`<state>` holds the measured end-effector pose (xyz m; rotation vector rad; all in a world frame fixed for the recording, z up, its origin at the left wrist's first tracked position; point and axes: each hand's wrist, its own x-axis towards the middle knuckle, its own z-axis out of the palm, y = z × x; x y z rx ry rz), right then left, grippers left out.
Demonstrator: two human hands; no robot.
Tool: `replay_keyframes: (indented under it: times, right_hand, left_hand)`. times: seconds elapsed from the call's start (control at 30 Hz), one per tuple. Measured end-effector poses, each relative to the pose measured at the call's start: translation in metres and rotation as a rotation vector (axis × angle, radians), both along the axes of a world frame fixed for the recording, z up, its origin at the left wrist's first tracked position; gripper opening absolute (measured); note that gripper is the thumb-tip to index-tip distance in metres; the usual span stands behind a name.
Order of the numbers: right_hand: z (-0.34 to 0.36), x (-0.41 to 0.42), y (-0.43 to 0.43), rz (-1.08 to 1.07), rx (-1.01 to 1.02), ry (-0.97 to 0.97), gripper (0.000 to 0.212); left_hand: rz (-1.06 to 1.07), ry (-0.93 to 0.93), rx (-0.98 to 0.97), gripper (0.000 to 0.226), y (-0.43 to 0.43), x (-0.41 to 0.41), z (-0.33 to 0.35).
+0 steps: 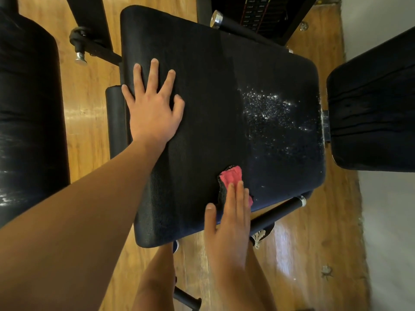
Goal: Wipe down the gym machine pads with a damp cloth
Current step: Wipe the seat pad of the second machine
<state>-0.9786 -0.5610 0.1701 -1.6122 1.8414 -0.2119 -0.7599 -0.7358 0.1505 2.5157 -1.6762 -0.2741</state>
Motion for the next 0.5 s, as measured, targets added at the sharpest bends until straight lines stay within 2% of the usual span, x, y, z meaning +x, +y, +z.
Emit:
replay_keyframes:
  times: [0.17,0.3,0.4,0.5]
  right_hand:
    - [-0.001,0.043,-0.021,-0.233,0.107,-0.023,0.07]
    - [-0.011,0.051,-0.037,-0.36,-0.016,0.009,0.058]
    - [-0.015,0.036,-0.037,-0.343,-0.174,-0.022,0.041]
    - [-0.018,0.013,-0.038,-0.221,-0.272,-0.029,0.031]
  left_hand:
    - [-0.005,-0.002,0.007,0.059,0.0,-0.002,0.002]
    - [-0.006,-0.001,0.012,0.058,0.001,-0.003,0.003]
    - [-0.008,-0.001,0.016,0.059,0.001,-0.001,0.002]
    - [-0.014,0.001,0.027,0.059,0.001,-0.002,0.001]
